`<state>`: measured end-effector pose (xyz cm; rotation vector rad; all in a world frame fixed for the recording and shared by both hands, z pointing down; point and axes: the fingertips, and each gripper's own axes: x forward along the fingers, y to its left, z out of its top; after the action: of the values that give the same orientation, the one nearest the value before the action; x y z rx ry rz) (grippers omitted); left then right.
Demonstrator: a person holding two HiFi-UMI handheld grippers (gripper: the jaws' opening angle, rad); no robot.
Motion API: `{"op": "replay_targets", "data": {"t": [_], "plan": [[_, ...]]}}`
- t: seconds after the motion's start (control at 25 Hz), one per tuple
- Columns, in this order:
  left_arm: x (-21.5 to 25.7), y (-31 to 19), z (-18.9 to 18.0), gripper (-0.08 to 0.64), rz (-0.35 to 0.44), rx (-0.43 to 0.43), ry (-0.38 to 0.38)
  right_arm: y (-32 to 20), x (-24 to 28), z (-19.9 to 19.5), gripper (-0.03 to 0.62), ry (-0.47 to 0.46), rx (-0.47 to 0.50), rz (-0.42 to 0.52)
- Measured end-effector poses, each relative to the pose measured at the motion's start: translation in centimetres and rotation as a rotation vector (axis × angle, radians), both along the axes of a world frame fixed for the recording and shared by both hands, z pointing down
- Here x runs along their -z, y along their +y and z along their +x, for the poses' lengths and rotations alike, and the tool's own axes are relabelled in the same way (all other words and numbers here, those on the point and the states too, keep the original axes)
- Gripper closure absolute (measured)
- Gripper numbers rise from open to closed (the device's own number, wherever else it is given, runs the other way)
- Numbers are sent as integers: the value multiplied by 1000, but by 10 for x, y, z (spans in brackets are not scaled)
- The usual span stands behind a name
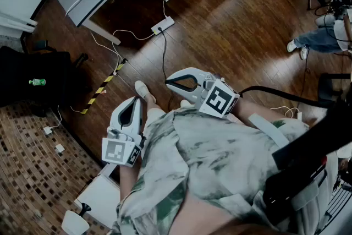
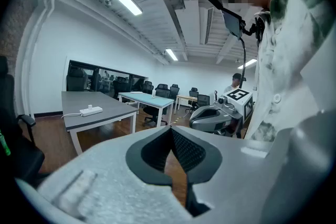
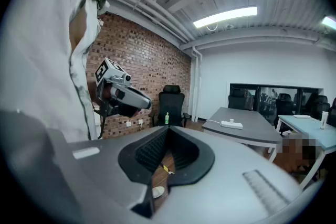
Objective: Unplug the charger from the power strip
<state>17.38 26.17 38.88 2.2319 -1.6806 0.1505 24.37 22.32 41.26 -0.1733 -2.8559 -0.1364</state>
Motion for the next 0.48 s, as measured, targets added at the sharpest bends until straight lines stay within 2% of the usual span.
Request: {"op": "replay_targets", "data": {"t": [0.16, 0.28, 0.48], "plan": [[-14, -32, -47, 560, 25, -26, 5, -30, -10, -46, 584, 5, -36, 15], [-20, -60, -80, 560, 36, -63, 4, -52, -17, -76, 585, 59, -70, 31], [-8, -111, -149, 560, 73, -138, -5, -91, -20, -142, 586, 96, -125, 30]]}}
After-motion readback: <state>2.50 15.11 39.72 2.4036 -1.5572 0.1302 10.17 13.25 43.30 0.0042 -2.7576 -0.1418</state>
